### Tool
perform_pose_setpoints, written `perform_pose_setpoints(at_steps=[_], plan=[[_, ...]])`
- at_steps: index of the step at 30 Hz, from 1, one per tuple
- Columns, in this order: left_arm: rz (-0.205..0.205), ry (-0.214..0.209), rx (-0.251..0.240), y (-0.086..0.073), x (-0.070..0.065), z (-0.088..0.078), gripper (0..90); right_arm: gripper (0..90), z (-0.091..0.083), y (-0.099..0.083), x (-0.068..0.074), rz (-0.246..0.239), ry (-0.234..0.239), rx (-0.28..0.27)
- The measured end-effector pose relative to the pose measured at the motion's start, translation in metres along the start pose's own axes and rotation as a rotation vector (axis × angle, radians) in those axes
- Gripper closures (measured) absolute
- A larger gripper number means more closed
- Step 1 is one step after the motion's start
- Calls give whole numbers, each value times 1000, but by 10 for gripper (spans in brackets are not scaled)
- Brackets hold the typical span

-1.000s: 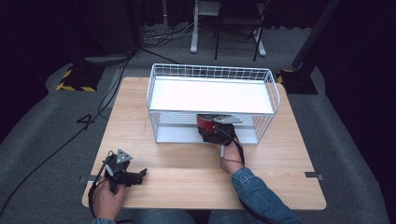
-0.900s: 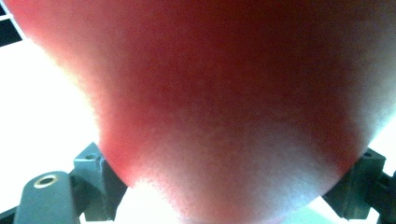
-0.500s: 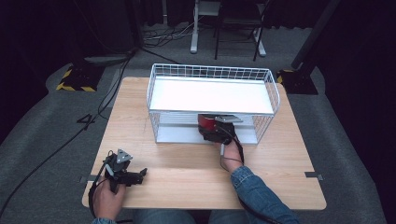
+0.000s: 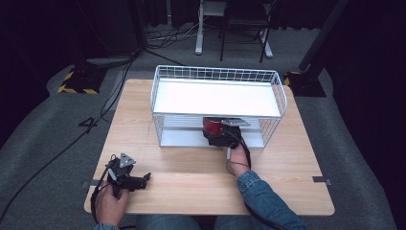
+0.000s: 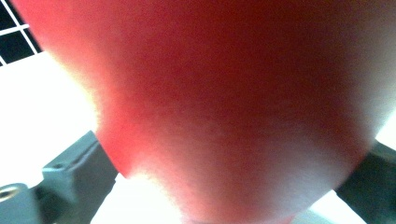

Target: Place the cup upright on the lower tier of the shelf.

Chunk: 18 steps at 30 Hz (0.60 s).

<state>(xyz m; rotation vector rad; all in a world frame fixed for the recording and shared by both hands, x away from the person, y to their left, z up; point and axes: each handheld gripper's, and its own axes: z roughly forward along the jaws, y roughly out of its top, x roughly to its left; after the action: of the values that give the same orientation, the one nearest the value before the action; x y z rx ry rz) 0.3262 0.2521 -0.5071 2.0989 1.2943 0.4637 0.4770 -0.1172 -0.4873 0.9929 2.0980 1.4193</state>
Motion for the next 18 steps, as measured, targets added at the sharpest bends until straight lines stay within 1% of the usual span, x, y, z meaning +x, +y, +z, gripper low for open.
perform_pose_setpoints(at_steps=[1,2,6,7,8,10,11,15,16,17,18], plan=[[2,1,1,0,0,0,0,0,-2,0,-2,12,14,-13],[1,0,1,0,0,0,0,0,-4,0,-3,9,20,-15],[2,1,1,0,0,0,0,0,-6,-2,-5,4,16,-14],[-2,1,-2,0,0,0,0,0,-8,-5,-6,15,17,-7],[-2,1,-2,0,0,0,0,0,-8,-5,-6,15,17,-7],[2,1,1,0,0,0,0,0,-10,-7,-8,6,15,-6],[4,-1,2,0,0,0,0,0,-14,-9,-10,-11,14,0],[-2,2,1,1,0,1,0,0,-26,-12,-13,-14,13,2],[-5,3,1,1,0,1,0,0,-31,-13,-14,-5,13,8],[-5,3,1,1,0,1,0,0,-31,-13,-14,-5,13,8],[-7,4,0,1,0,1,0,0,-35,-15,-15,-7,16,12]])
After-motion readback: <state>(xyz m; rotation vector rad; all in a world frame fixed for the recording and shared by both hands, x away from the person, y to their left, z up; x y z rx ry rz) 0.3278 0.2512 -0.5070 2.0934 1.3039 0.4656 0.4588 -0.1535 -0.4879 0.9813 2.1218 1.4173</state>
